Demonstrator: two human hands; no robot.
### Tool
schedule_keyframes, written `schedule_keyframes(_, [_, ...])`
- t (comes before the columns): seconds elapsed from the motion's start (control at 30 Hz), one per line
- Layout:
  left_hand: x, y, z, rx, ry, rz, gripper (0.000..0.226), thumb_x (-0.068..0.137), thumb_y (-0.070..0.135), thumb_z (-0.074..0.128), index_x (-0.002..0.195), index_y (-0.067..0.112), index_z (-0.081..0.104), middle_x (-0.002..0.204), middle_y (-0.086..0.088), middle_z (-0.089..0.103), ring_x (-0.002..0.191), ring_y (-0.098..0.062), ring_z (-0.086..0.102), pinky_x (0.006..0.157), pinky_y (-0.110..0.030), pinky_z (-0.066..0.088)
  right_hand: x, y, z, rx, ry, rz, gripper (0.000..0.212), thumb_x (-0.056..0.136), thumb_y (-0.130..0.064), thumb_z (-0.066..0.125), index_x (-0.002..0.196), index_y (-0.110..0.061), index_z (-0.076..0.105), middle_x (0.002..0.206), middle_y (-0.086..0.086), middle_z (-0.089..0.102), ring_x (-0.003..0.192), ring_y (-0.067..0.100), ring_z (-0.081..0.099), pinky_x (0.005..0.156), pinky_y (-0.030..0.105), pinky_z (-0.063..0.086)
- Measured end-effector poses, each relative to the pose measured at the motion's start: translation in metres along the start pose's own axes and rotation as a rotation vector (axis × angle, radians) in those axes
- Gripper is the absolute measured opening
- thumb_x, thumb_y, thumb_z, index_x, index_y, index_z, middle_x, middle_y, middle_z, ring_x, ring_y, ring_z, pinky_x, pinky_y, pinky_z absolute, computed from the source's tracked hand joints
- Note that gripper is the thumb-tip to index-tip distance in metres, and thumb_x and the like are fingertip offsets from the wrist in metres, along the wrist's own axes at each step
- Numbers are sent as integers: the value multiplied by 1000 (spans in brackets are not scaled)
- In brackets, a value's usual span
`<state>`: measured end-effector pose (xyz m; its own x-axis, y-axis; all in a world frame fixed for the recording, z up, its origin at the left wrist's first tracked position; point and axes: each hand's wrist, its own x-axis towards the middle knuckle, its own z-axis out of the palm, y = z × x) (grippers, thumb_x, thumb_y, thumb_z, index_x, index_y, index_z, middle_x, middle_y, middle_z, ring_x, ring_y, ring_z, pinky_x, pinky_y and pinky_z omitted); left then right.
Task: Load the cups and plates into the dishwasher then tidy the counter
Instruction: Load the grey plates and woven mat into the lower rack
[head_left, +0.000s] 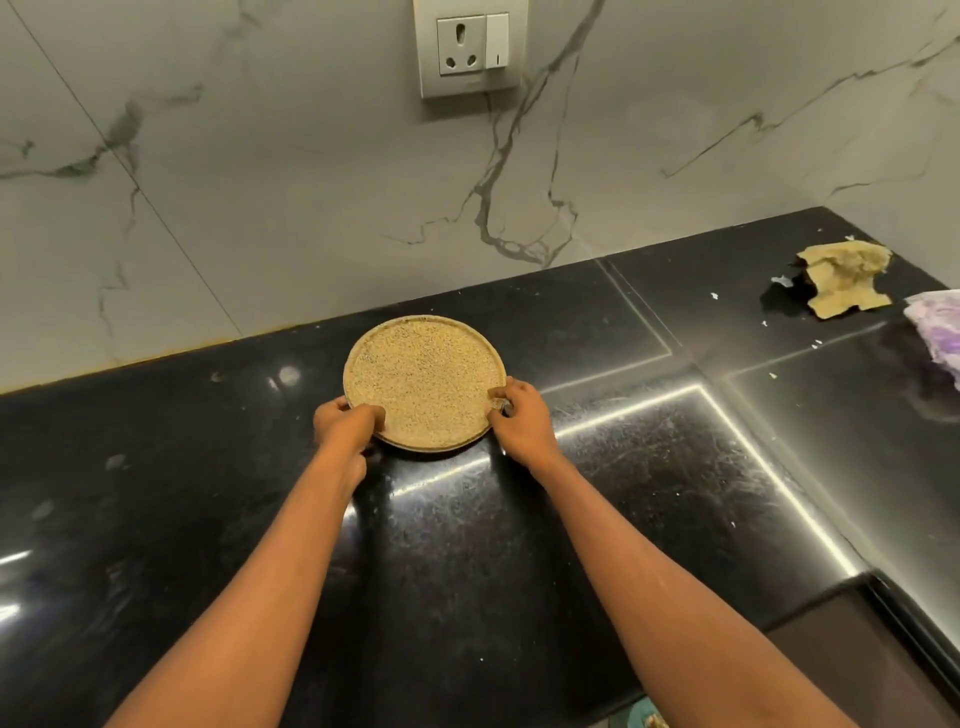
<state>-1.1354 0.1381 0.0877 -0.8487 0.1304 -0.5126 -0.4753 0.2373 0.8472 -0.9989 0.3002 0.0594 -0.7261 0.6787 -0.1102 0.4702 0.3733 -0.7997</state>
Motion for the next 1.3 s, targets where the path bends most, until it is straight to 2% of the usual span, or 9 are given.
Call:
schedule_keyframes(0.13, [-24, 3, -6, -167, -155, -52, 39, 67, -17, 47, 96, 8, 51, 90, -10, 60, 82, -23, 58, 56, -32, 51, -21, 3, 0, -1, 24, -23, 33, 92, -12, 60, 125, -8, 60, 141, 6, 46, 126, 21, 48, 98, 20, 35])
schedule_keyframes(0.33, [-68, -1, -21, -132, -255, 21, 45, 64, -13, 47, 102, 11, 41, 100, -11, 55, 86, -26, 56, 58, -36, 52, -72, 7, 2, -41, 98, -38, 30, 94, -12, 57, 122, -3, 61, 132, 10, 54, 124, 21, 49, 90, 9, 27])
schedule_keyframes(0.43, [-90, -6, -33, -62, -297, 113, 42, 65, -11, 49, 94, 17, 36, 104, -11, 52, 87, -26, 55, 47, -30, 49, -110, 10, 4, -4, 178, -16, 23, 91, -14, 61, 113, -7, 65, 123, 7, 58, 114, 18, 54, 92, 16, 36])
schedule_keyframes(0.53, [-112, -10, -46, 24, -344, 199, 38, 68, -7, 50, 92, 18, 36, 102, -12, 51, 83, -25, 54, 56, -40, 57, -150, 11, 9, 15, 247, -17, 15, 88, -12, 64, 102, -9, 69, 109, 3, 61, 98, 12, 56, 89, 25, 45])
schedule_keyframes(0.67, [-144, -20, -70, 106, -433, 355, 25, 80, -1, 50, 88, 19, 36, 89, -9, 48, 74, -22, 52, 57, -39, 53, -213, 9, 25, 53, 351, -33, 9, 87, -13, 66, 95, -15, 69, 97, -3, 60, 84, 8, 57, 74, 17, 43])
schedule_keyframes(0.8, [-181, -44, -97, 148, -488, 460, 17, 89, 7, 50, 86, 18, 37, 85, -6, 47, 72, -19, 53, 52, -35, 53, -282, 7, 45, 96, 463, 16, 10, 87, -14, 66, 95, -17, 69, 96, -4, 62, 86, 8, 58, 79, 21, 45])
schedule_keyframes(0.93, [-214, -67, -115, 171, -558, 455, 16, 89, 10, 51, 85, 17, 38, 87, -7, 47, 74, -20, 53, 49, -34, 53, -340, 7, 47, 114, 540, 70, 12, 87, -12, 65, 94, -21, 70, 97, -6, 63, 87, 4, 57, 79, 19, 44])
schedule_keyframes(1.2, [-284, -130, -130, 292, -669, 382, 23, 89, 26, 56, 97, 8, 46, 89, -8, 50, 81, -24, 53, 73, -55, 54, -456, 31, 49, 108, 642, 254, 12, 86, -14, 66, 94, -22, 70, 99, -7, 64, 92, 4, 60, 85, 29, 51])
schedule_keyframes(1.3, [-312, -154, -133, 334, -697, 408, 16, 93, 25, 55, 88, 13, 46, 86, -8, 53, 79, -24, 57, 69, -55, 55, -495, 44, 51, 96, 639, 341, 14, 86, -13, 63, 93, -23, 70, 98, -5, 66, 88, 8, 60, 82, 32, 52])
